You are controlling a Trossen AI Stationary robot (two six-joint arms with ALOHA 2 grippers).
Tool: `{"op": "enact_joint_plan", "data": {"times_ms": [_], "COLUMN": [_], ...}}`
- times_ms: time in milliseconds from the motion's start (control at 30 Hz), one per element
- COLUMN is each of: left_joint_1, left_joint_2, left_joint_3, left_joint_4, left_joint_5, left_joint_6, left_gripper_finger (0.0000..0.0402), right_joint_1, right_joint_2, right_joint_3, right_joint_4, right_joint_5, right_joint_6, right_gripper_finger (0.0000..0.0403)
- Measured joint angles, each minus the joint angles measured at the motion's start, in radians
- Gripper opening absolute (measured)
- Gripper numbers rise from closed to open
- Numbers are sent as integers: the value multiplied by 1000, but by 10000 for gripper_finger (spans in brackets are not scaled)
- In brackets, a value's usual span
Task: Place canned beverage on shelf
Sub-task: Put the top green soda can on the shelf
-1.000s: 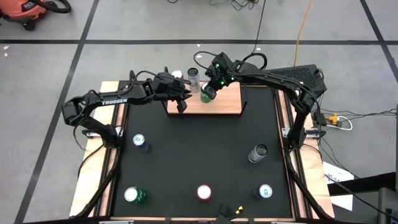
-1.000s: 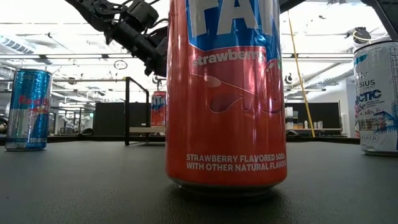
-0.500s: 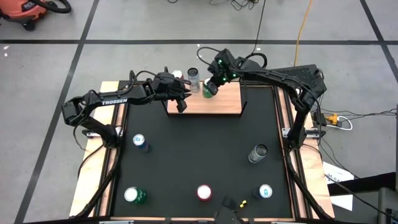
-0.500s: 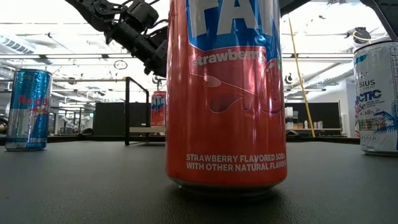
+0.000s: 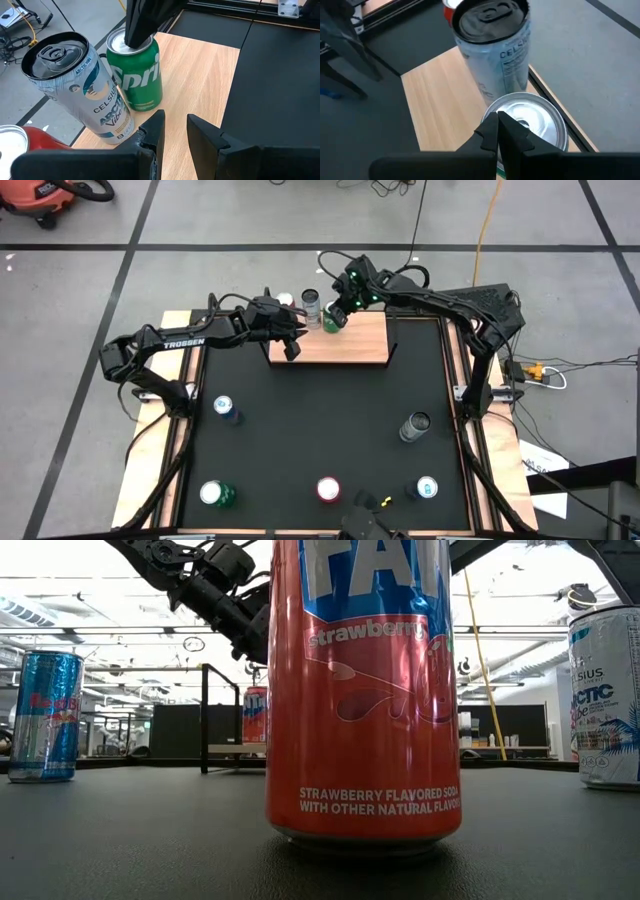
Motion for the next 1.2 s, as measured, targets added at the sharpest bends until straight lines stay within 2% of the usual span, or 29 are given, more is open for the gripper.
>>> {"op": "enact_joint_plan", "data": {"times_ms": [1200], "left_joint_1": [13], "left_joint_2": [0], "left_joint_3": [0], "left_joint_4": [-16], "left_joint_5": [-14], "left_joint_6": [0], "left_gripper_finger": [81], "right_joint_1": [-32], "right_joint_2": [-19], "right_joint_3": [-5], "right_joint_4": [-15], "right_joint_5": [-9], "right_joint_6": [-213], "right_gripper_finger": [0]}}
